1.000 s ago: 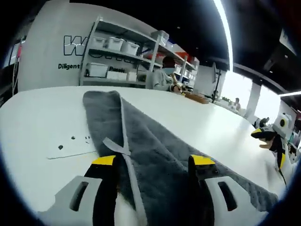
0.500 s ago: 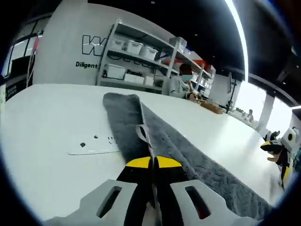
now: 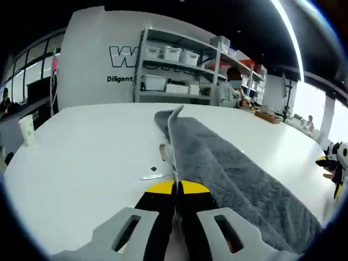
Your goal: Open the folded towel by lifting each exposed corner and separating the folded layers until the towel lies flat within the target outline without major curled edges
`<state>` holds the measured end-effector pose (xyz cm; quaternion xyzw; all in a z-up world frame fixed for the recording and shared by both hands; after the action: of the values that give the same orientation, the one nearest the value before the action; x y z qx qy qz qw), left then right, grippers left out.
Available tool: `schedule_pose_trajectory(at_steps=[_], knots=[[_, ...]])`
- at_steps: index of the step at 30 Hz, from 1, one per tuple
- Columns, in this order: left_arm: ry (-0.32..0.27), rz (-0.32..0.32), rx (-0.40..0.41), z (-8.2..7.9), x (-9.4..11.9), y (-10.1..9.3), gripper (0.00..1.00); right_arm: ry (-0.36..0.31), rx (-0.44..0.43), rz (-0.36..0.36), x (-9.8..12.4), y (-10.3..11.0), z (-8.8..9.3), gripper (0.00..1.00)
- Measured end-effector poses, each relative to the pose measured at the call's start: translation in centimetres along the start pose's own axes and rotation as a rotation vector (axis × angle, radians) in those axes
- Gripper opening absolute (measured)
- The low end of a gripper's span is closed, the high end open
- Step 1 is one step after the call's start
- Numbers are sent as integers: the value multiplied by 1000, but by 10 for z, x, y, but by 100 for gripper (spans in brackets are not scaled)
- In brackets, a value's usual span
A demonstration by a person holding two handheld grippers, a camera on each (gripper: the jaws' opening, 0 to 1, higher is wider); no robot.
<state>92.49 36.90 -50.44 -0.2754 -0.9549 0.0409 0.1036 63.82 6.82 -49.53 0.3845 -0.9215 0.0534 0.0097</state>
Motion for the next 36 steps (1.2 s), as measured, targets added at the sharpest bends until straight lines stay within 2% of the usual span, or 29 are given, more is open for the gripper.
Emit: schedule_pose_trajectory(at_steps=[4,10,14,16,21,26,30,33,36], knots=[[32,-80,-3,8,19,27,2,6,-2,2,0,-1,2,94],[44,-176,25,19,48,69,2,11,-4,2,-1,-2,3,94],[51,-198,47,27,59,82,2,19,-4,2,-1,-2,5,94],[58,-200,49,32,63,83,2,21,-3,1,-1,-2,6,94],[55,-183,83,43,67,83,2,31,-6,3,-1,-3,9,94],[30,-132,102,43,71,79,4,39,-5,-1,-1,-2,11,94],[3,-111,53,33,82,82,14,40,-5,-4,-1,-1,11,94],[-63,-15,43,18,91,70,21,36,-4,-6,-1,0,10,94],[-77,46,9,10,106,56,28,33,-2,-6,-1,0,9,94]])
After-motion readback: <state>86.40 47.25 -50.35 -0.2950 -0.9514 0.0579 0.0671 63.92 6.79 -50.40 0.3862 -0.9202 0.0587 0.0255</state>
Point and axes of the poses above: the point that each gripper's makers call its tool centre point, and the gripper's own axes: x roughly backward along the fingers, y roughly to its left, z roughly out of its underside, the point moved 3 cm from there along x, roughly backward along the fingers, and after that the axes turned 13 degrees about -y, right-handed, at the moved point
